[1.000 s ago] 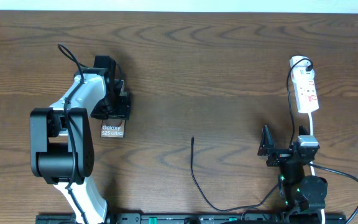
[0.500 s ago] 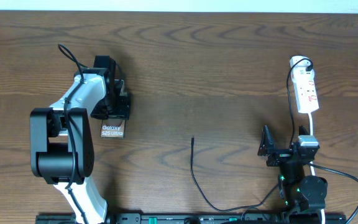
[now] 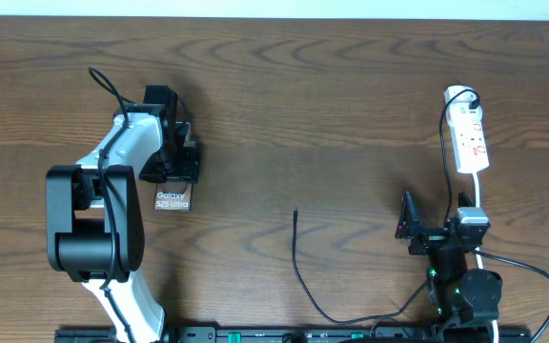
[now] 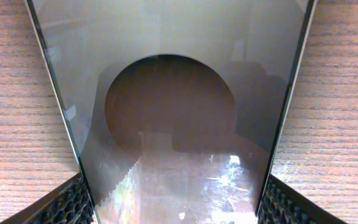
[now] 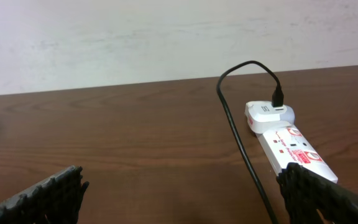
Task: Plug charger to phone and switch on socket
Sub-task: 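Lower the left gripper and close it on the phone's sides, then lift the phone with the left gripper and tilt it upright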
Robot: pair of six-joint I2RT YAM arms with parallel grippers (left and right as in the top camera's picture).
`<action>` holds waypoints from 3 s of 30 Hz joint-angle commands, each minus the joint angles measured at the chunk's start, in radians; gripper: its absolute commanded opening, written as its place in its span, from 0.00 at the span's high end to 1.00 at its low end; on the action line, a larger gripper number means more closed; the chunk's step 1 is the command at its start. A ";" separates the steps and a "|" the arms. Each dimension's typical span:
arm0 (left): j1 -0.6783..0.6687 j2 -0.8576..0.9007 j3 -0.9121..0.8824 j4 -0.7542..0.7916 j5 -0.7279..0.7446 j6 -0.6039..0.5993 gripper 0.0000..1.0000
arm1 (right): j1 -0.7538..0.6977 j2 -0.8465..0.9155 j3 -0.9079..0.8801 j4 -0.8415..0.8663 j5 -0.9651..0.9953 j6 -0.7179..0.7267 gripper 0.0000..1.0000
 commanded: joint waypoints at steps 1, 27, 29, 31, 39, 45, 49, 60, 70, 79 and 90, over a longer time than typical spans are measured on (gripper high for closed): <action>0.004 0.061 -0.053 0.003 -0.010 -0.009 0.92 | 0.008 -0.004 -0.001 -0.004 -0.006 0.014 0.01; 0.004 0.049 -0.016 -0.019 -0.011 -0.008 0.93 | 0.008 -0.004 -0.001 -0.004 -0.006 0.014 0.01; 0.004 0.041 -0.016 -0.018 -0.011 -0.008 0.93 | 0.008 -0.004 -0.001 -0.004 -0.006 0.014 0.01; 0.004 0.029 -0.016 -0.019 -0.010 -0.008 0.93 | 0.008 -0.004 -0.001 -0.004 -0.006 0.014 0.01; 0.004 -0.037 -0.016 -0.023 -0.010 -0.009 0.93 | 0.008 -0.004 -0.001 -0.004 -0.006 0.014 0.01; 0.004 -0.084 -0.016 -0.023 -0.010 -0.009 0.93 | 0.008 -0.004 -0.001 -0.004 -0.006 0.014 0.01; 0.004 -0.111 -0.016 -0.023 -0.010 -0.009 0.92 | 0.008 -0.004 -0.001 -0.004 -0.006 0.014 0.01; 0.004 -0.183 -0.016 -0.031 -0.010 -0.009 0.92 | 0.008 -0.004 -0.001 -0.004 -0.006 0.014 0.01; 0.004 -0.278 -0.016 -0.030 -0.010 -0.013 0.92 | 0.008 -0.004 -0.001 -0.004 -0.006 0.014 0.01; 0.004 -0.395 -0.016 -0.030 -0.010 -0.014 0.93 | 0.008 -0.004 -0.001 -0.004 -0.006 0.014 0.01; 0.004 -0.490 -0.016 -0.029 0.017 -0.042 0.92 | 0.008 -0.004 -0.001 -0.004 -0.006 0.014 0.01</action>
